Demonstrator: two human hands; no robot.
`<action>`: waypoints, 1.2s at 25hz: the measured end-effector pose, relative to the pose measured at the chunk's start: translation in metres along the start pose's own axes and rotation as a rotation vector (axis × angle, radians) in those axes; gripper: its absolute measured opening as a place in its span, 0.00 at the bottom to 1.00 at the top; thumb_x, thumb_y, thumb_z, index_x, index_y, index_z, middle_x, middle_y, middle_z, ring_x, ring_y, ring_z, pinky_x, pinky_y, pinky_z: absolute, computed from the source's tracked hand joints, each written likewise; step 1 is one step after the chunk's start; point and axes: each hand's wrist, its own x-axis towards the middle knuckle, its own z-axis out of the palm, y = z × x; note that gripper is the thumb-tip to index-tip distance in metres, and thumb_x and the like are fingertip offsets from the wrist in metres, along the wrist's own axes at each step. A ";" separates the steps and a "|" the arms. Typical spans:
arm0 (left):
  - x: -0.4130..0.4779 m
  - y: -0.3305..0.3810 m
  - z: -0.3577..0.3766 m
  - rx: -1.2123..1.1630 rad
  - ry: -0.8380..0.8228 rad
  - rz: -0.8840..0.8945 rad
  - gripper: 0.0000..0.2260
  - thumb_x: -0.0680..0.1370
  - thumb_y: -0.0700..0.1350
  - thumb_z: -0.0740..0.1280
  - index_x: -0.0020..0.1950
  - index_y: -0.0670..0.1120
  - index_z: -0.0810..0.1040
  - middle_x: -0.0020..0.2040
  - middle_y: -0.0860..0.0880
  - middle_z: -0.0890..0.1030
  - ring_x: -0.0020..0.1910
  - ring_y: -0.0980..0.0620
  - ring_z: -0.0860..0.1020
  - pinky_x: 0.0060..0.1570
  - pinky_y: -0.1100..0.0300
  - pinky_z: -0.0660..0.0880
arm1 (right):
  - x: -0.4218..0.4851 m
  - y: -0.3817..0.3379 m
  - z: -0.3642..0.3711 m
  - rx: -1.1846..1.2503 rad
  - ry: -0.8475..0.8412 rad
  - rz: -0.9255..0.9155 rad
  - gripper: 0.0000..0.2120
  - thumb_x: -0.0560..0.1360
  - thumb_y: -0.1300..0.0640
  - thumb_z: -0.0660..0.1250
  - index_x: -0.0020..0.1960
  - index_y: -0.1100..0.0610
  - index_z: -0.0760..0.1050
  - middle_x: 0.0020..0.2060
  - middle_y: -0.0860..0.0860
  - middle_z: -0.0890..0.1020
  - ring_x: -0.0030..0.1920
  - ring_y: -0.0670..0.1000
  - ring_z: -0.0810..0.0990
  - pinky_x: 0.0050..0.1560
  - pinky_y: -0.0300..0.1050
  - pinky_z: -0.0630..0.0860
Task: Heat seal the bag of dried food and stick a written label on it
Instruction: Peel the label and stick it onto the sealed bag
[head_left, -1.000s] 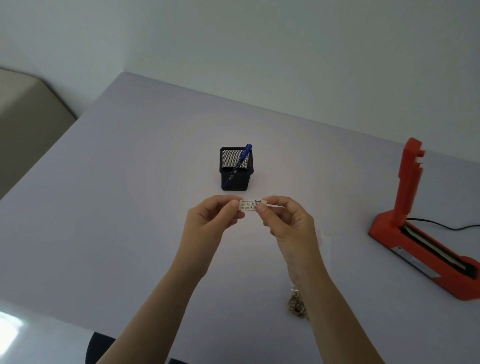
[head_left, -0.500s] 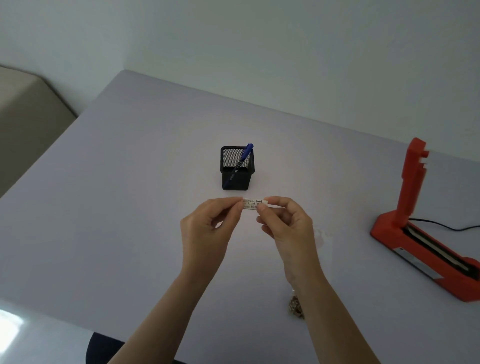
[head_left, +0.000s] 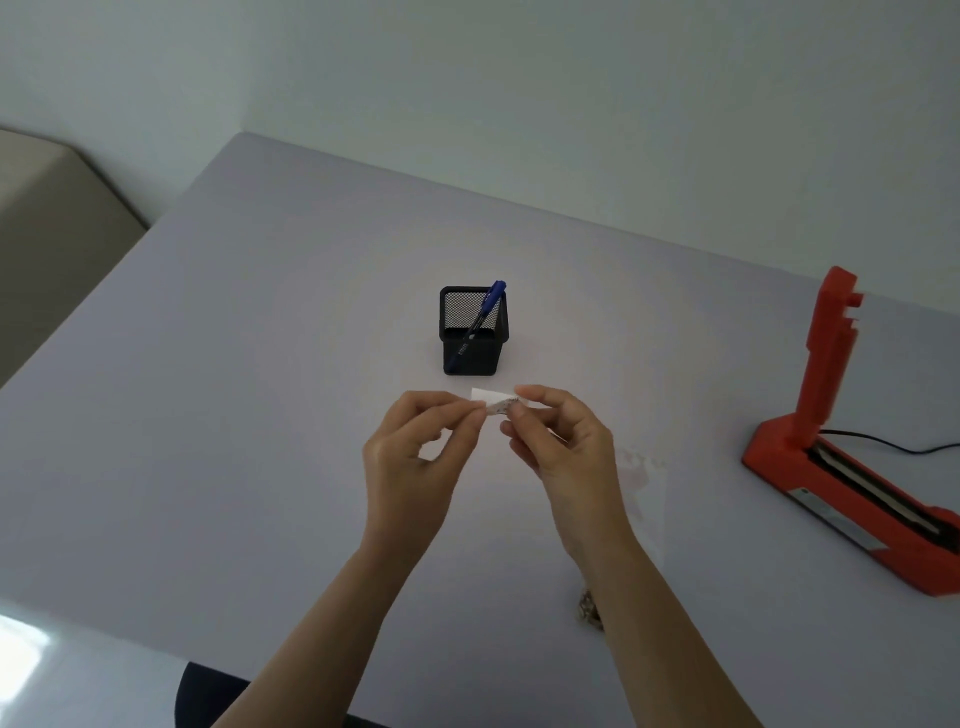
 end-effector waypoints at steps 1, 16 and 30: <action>0.001 -0.001 -0.001 -0.030 -0.011 -0.075 0.05 0.73 0.40 0.71 0.47 0.49 0.82 0.42 0.53 0.79 0.42 0.59 0.77 0.39 0.70 0.71 | 0.001 0.001 -0.002 0.012 -0.028 0.006 0.07 0.74 0.60 0.67 0.50 0.51 0.78 0.43 0.51 0.83 0.44 0.47 0.84 0.45 0.35 0.79; -0.017 -0.048 -0.017 -0.166 0.155 -0.753 0.04 0.75 0.46 0.69 0.44 0.54 0.82 0.43 0.48 0.82 0.34 0.64 0.75 0.39 0.63 0.71 | 0.068 0.121 0.008 -0.821 -0.027 -0.102 0.07 0.73 0.58 0.67 0.51 0.55 0.78 0.44 0.50 0.80 0.46 0.50 0.78 0.50 0.46 0.76; -0.029 -0.029 0.101 -0.220 -0.329 -0.805 0.05 0.75 0.41 0.69 0.48 0.43 0.84 0.38 0.47 0.84 0.35 0.57 0.80 0.40 0.65 0.78 | 0.040 0.097 -0.164 -0.695 0.365 -0.131 0.08 0.73 0.62 0.67 0.51 0.54 0.78 0.44 0.50 0.82 0.41 0.43 0.78 0.47 0.38 0.77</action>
